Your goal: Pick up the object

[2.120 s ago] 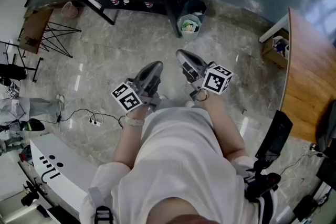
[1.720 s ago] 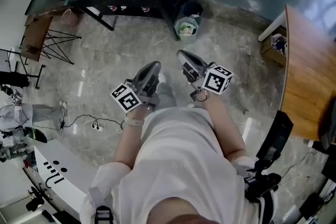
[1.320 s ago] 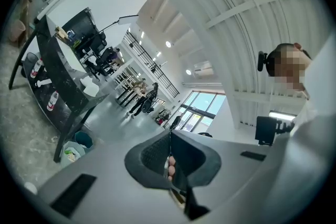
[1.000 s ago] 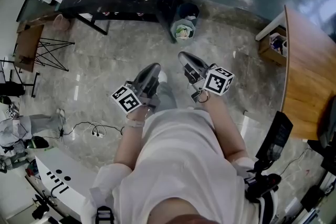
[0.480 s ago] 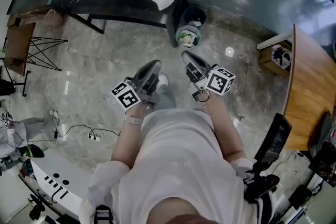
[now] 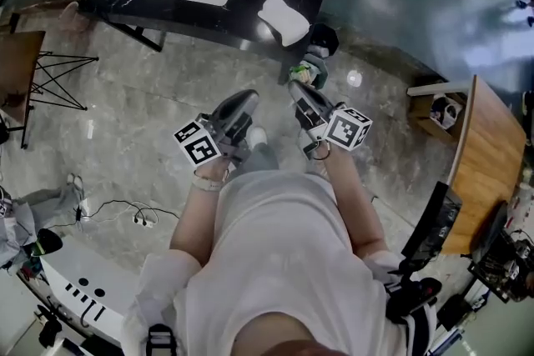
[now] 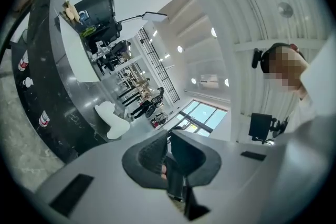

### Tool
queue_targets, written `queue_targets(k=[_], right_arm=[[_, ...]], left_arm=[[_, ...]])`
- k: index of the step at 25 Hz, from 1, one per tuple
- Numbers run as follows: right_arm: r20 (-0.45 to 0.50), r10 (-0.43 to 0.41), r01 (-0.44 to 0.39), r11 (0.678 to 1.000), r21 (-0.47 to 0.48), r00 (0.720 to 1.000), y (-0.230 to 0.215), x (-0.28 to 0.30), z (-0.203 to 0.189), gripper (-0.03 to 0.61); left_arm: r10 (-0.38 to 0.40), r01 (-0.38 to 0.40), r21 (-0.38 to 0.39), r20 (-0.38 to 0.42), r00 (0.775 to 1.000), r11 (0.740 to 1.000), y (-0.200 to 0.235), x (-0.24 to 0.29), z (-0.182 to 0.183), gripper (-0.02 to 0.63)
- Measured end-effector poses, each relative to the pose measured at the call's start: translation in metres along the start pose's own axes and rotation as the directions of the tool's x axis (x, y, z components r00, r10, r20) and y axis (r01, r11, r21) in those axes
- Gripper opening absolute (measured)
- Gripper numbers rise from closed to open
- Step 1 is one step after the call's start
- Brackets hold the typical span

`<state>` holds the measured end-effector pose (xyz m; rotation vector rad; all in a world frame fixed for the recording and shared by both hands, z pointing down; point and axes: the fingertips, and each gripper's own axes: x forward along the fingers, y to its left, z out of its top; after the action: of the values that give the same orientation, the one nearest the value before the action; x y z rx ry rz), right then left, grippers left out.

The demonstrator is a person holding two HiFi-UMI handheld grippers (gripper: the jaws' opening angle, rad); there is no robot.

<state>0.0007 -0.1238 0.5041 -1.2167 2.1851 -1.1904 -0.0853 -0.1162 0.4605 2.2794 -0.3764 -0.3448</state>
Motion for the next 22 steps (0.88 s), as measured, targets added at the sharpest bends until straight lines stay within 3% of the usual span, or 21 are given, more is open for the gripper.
queue_targets(k=[7, 13, 18, 22], right_arm=[[0.014, -0.074, 0.074, 0.997, -0.012, 0.997, -0.026, 0.034, 0.033, 0.023], [-0.007, -0.085, 0.085, 0.996, -0.026, 0.996, -0.046, 0.027, 0.059, 0.023], [-0.067, -0.091, 0.086, 0.994, -0.075, 0.994, -0.051, 0.033, 0.074, 0.023], [-0.116, -0.102, 0.085, 0.986, -0.144, 0.988, -0.066, 0.039, 0.085, 0.023]], left_arm=[[0.064, -0.062, 0.026, -0.083, 0.994, 0.998, 0.064, 0.031, 0.024, 0.011], [0.153, -0.142, 0.095, -0.129, 0.98, 0.985, 0.107, 0.062, -0.003, 0.016], [0.272, -0.234, 0.216, -0.167, 0.948, 0.948, 0.132, 0.088, -0.016, 0.1], [0.304, -0.263, 0.227, -0.169, 0.938, 0.938, 0.15, 0.107, -0.025, 0.121]])
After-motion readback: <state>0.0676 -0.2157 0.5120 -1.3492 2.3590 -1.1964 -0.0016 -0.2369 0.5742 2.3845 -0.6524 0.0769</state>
